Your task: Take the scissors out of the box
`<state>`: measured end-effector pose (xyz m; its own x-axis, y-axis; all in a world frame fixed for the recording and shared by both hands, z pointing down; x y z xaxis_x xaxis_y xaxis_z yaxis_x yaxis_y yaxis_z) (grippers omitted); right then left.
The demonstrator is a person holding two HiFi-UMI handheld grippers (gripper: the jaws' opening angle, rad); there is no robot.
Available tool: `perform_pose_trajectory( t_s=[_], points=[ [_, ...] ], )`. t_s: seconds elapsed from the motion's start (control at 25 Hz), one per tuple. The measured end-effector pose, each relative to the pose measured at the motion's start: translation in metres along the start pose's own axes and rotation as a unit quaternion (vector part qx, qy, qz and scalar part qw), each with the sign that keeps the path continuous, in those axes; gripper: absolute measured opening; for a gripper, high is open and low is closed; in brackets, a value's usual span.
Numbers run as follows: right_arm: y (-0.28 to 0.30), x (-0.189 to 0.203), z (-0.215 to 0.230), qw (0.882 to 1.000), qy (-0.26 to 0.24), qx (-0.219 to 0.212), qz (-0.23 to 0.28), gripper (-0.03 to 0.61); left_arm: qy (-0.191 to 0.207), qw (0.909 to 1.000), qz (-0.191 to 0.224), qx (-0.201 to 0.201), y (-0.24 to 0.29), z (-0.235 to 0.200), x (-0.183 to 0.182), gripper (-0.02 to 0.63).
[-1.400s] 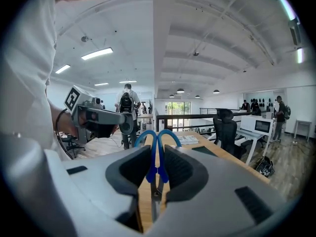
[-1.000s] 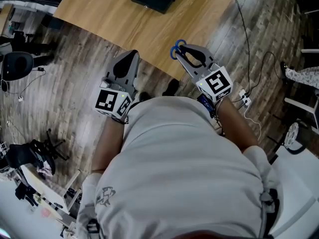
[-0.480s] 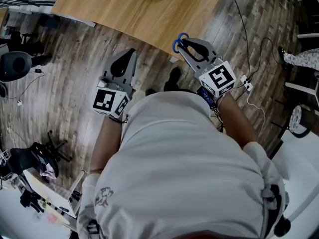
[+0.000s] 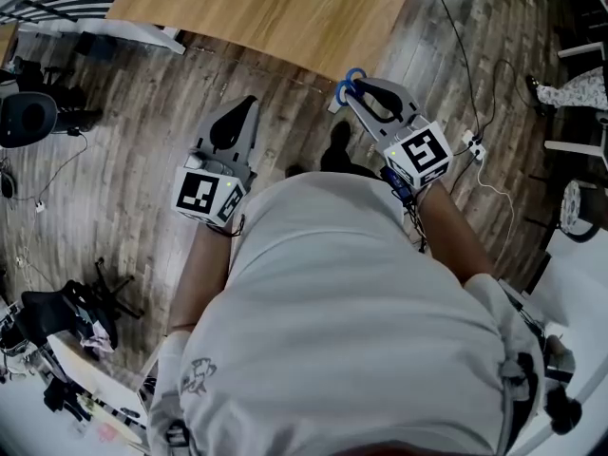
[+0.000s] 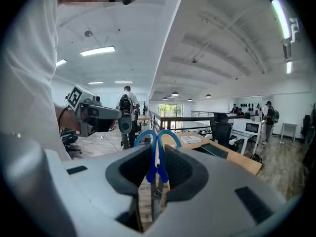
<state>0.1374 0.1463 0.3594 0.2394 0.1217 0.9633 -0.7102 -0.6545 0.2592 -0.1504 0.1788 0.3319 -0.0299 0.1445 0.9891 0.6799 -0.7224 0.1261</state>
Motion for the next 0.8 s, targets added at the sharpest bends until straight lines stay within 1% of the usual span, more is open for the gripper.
perform_pose_trajectory(
  t_s=[0.4, 0.6, 0.8],
  points=[
    [-0.023, 0.001, -0.057, 0.999, -0.011, 0.031, 0.002, 0.094, 0.01, 0.9996, 0.007, 0.025, -0.044, 0.009, 0.014, 0.005],
    [-0.03, 0.006, -0.069, 0.999, -0.012, 0.043, -0.003, 0.094, 0.005, 0.9994, 0.004, 0.034, -0.051, 0.012, 0.016, 0.005],
    [-0.033, 0.009, -0.075, 0.999, -0.015, 0.047, 0.0, 0.094, 0.009, 0.9994, 0.012, 0.031, -0.056, 0.011, 0.015, 0.005]
  ],
)
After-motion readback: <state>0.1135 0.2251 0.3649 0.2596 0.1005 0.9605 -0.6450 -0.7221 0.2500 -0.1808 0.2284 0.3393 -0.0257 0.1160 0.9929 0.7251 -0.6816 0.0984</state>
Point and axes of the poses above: the fingertips, and each gripper's own axes: y forward along the fingers, z to its right, x out of its underside, the point moved 10 cm from there along -y, backward along the fingers, and after that the axes turned 3 degrees about x, right-handed, at the moved point
